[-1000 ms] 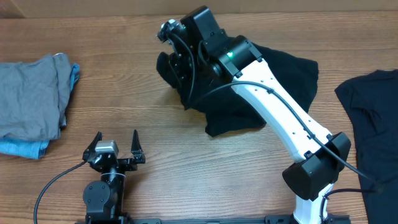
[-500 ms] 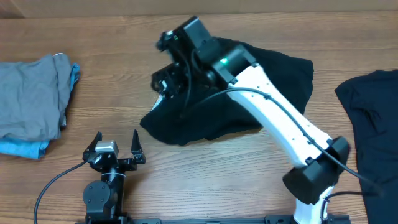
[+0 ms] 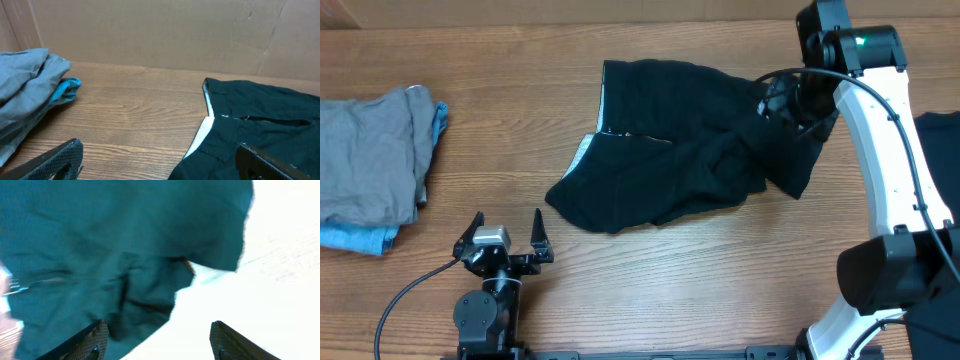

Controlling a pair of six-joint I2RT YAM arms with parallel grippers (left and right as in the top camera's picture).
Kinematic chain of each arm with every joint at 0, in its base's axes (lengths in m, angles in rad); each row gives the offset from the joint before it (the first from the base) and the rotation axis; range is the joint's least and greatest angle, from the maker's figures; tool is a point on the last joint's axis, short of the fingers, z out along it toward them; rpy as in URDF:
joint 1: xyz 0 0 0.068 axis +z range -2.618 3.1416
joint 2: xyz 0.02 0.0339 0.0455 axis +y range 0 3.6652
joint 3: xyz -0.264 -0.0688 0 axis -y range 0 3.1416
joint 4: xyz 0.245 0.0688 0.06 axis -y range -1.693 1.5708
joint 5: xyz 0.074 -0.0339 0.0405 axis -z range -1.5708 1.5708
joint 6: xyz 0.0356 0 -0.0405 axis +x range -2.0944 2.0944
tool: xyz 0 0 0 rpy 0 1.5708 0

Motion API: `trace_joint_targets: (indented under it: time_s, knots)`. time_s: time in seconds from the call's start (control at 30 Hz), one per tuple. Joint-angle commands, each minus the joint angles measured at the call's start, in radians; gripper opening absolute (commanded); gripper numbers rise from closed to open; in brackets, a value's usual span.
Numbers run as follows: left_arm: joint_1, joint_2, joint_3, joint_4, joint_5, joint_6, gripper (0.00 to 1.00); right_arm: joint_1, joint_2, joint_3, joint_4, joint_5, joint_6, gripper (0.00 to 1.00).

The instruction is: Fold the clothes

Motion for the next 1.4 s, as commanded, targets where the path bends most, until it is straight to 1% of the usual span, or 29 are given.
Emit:
trace_joint_targets:
  time_s: [0.0,0.07,0.13,0.17,0.2,0.23,0.3,0.33,0.37,0.43,0.57,0.7,0.77,0.87,0.97,1.07,1.13,1.2,1.37]
  knots:
    - [0.005,-0.008,-0.006,0.004,0.007,0.022,1.0,-0.043,-0.018,-0.163,0.048,-0.021,0.096,0.66]
    - [0.005,-0.008,-0.006,0.004,0.007,0.022,1.0,-0.06,-0.018,-0.256,0.093,-0.055,0.118,0.63]
    - [0.005,-0.008,-0.006,0.004,0.007,0.022,1.0,-0.077,-0.018,-0.352,0.191,-0.053,0.117,0.61]
    - [0.005,-0.008,-0.006,0.004,0.007,0.022,1.0,-0.085,-0.018,-0.389,0.26,-0.053,0.109,0.55]
    - [0.005,-0.008,-0.006,0.004,0.007,0.022,1.0,-0.091,-0.018,-0.424,0.341,-0.05,0.096,0.35]
    - [0.005,-0.008,-0.006,0.004,0.007,0.022,1.0,-0.094,-0.018,-0.447,0.428,-0.047,0.041,0.14]
    - [0.005,-0.008,-0.006,0.004,0.007,0.022,1.0,-0.095,-0.018,-0.454,0.518,0.025,0.012,0.12]
    - [0.005,-0.008,-0.006,0.004,0.007,0.022,1.0,-0.095,-0.018,-0.454,0.55,0.08,0.009,0.06]
    - [0.005,-0.008,-0.006,0.004,0.007,0.022,1.0,-0.094,-0.018,-0.454,0.579,0.149,-0.005,0.04]
    - [0.005,-0.008,-0.006,0.004,0.007,0.022,1.0,-0.095,-0.016,-0.455,0.635,0.168,-0.037,0.04]
    - [0.005,-0.008,-0.006,0.004,0.007,0.022,1.0,-0.095,0.018,-0.456,0.692,0.161,-0.037,0.04]
    - [0.005,-0.008,-0.006,0.004,0.007,0.022,1.0,-0.095,0.124,-0.456,0.724,0.112,-0.039,0.04]
    - [0.005,-0.008,-0.006,0.004,0.007,0.022,1.0,-0.094,0.183,-0.455,0.76,0.084,-0.074,0.04]
    - [0.005,-0.008,-0.006,0.004,0.007,0.022,1.0,-0.094,0.253,-0.455,0.857,0.05,-0.119,0.04]
    - [0.005,-0.008,-0.006,0.005,0.007,0.022,1.0,-0.095,0.291,-0.455,0.975,0.054,-0.137,0.04]
    - [0.005,-0.008,-0.006,0.004,0.007,0.022,1.0,-0.094,0.321,-0.455,1.11,0.055,-0.19,0.04]
    - [0.005,-0.008,-0.006,0.004,0.007,0.022,1.0,-0.095,0.352,-0.455,1.185,0.091,-0.207,0.04]
    - [0.005,-0.008,-0.006,0.004,0.007,0.022,1.0,-0.096,0.384,-0.455,1.281,0.169,-0.281,0.04]
    - [0.005,-0.008,-0.006,0.004,0.007,0.022,1.0,-0.096,0.392,-0.444,1.481,0.18,-0.531,0.04]
